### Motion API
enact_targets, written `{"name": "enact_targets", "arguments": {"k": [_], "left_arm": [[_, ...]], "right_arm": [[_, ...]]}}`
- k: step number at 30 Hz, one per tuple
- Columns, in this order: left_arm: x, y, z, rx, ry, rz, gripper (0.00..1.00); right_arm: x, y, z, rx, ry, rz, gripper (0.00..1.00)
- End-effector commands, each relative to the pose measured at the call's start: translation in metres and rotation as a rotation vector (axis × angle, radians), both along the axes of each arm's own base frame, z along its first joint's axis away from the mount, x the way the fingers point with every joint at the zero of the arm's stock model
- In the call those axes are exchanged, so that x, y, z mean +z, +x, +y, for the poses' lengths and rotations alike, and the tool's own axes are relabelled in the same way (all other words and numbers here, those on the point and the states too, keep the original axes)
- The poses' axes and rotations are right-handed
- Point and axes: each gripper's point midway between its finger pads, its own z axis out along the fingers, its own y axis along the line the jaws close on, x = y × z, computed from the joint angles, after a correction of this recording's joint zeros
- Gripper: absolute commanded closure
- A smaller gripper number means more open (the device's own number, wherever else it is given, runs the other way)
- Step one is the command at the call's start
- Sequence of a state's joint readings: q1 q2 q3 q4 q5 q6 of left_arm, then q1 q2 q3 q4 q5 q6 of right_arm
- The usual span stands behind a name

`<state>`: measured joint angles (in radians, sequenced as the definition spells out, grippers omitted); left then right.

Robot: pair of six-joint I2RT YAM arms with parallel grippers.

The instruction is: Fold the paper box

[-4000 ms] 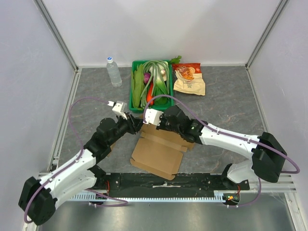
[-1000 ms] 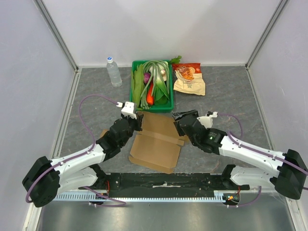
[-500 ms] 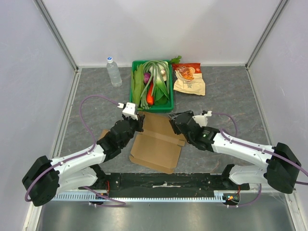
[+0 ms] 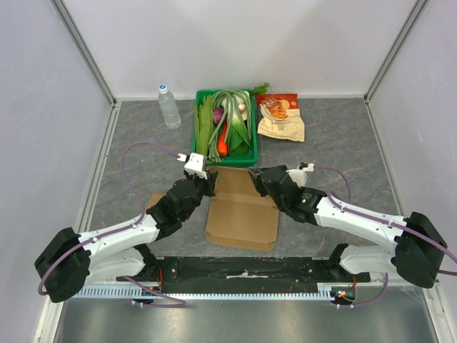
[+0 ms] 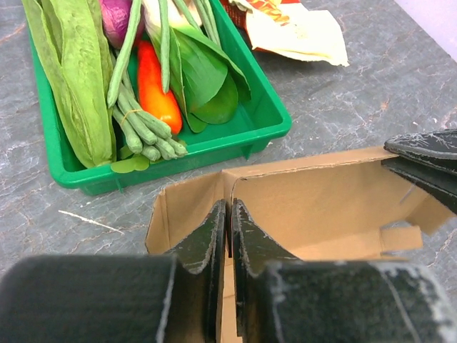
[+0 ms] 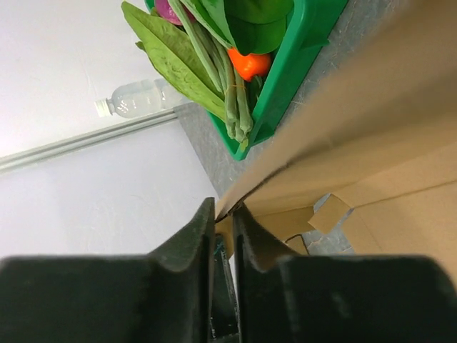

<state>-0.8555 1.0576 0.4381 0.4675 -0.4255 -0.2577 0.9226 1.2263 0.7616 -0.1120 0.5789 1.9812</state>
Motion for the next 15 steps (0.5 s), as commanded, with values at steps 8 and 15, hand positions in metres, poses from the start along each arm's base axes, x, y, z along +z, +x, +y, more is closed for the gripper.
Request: {"name": "enact_targets", "arguments": {"k": [8, 15], "left_arm": [[0.011, -0.011, -0.007, -0.017, -0.109, 0.075, 0.66], [0.015, -0.037, 0.03, 0.057, -0.194, 0.154, 0.52]], "right_arm": [[-0.011, 0.008, -0.016, -0.189, 0.343, 0.066, 1.0], [-0.035, 0.004, -0.032, -0.169, 0.276, 0.071, 1.0]]}}
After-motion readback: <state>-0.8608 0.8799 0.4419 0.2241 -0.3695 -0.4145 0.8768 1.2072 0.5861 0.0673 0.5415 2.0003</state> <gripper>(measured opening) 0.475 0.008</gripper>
